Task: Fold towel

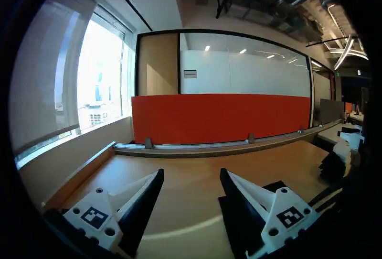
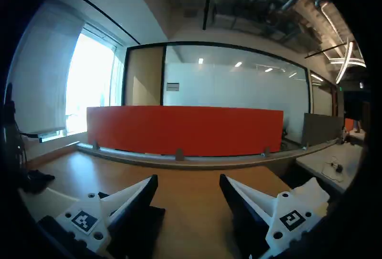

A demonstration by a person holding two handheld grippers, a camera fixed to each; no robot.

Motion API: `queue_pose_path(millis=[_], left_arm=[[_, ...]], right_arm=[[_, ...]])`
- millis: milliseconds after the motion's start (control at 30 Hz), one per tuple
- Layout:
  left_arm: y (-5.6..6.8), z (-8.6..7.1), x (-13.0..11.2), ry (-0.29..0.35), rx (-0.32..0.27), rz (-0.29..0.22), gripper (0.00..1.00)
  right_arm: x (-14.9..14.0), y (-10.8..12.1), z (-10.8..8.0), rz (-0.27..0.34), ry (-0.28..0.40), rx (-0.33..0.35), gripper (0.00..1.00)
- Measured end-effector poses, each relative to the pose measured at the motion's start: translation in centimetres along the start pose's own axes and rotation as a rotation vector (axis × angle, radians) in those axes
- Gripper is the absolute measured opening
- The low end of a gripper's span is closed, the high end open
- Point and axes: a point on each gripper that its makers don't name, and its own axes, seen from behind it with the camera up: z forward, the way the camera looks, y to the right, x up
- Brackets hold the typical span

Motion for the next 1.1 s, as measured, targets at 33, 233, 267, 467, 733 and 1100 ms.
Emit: queue_pose_path(millis=[33,233,267,467,733,1100], left_arm=[[0.2,0.0,0.3,-0.005,-0.008,0.000,0.86],[1.6,0.3,1.2,-0.044,-0.067,0.005,0.86],[1.9,0.3,1.2,-0.052,-0.079,0.007,0.86],[3.9,0.3,0.5,-0.119,-0.169,0.035,0.86],[6.6,-0.3,-1.9,-0.234,-0.305,0.082,0.86],[7.8,-1.6,-5.3,-0.327,-0.396,0.163,0.86]], right_arm=[[0.4,0.0,0.0,0.001,-0.003,0.005,1.00],[1.4,-1.0,0.2,-0.024,-0.040,0.063,1.00],[1.4,-1.2,0.2,-0.032,-0.049,0.078,1.00],[0.2,-3.4,-0.2,-0.093,-0.130,0.188,1.00],[-2.1,-5.6,-1.1,-0.160,-0.265,0.325,1.00],[-4.7,-7.3,-2.5,-0.214,-0.362,0.442,1.00]])
